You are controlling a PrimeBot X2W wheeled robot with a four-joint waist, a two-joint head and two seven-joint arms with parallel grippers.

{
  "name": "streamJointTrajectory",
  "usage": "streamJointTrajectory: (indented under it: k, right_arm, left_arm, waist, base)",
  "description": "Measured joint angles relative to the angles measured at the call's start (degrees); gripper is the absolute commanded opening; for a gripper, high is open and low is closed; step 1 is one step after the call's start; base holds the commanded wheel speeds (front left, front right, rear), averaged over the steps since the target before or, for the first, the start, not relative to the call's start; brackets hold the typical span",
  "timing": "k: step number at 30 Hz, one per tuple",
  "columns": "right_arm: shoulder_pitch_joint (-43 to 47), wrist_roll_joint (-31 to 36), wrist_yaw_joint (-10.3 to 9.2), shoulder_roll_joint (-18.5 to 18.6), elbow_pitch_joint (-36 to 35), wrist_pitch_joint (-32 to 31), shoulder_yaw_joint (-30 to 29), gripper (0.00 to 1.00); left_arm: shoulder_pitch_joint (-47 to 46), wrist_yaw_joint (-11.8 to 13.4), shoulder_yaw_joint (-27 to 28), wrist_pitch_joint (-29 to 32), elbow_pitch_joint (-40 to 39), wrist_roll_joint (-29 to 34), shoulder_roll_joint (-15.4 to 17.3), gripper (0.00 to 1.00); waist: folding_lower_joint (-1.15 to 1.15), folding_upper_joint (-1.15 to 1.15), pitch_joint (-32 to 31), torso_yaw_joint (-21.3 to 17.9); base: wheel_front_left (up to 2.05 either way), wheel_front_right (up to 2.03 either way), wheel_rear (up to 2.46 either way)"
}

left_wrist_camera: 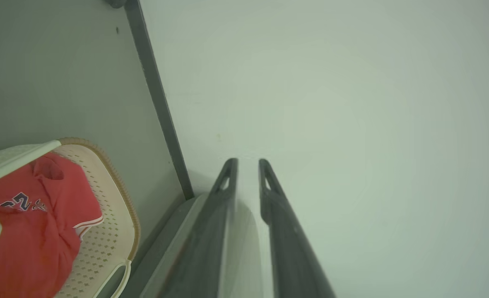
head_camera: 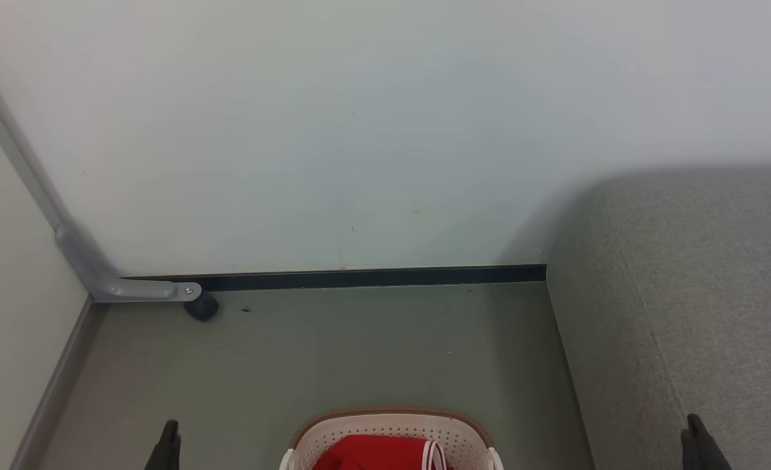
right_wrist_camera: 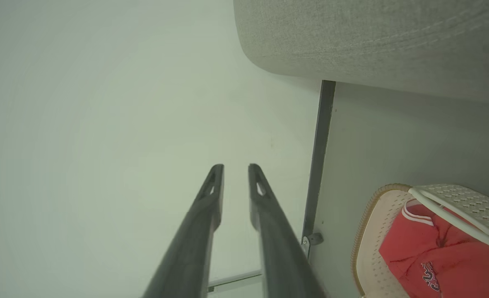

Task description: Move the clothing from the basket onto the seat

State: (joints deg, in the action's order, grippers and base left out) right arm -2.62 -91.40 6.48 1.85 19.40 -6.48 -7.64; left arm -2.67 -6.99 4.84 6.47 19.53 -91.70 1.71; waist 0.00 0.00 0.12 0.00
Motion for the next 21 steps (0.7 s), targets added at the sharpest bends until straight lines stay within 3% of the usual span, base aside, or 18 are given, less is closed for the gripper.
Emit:
streamJointTrajectory:
  k: [21]
  right_arm:
    - [-0.6, 0.8, 0.0, -0.3, -1.6, 1.5, 0.2, 1.0]
  left_arm:
    - [0.1, 0.0, -1.2, -4.1, -1.4, 1.4, 0.0, 1.0]
  waist:
    - [0.0, 0.0, 0.3, 0.1]
  base:
    - [0.0, 0.0, 0.0]
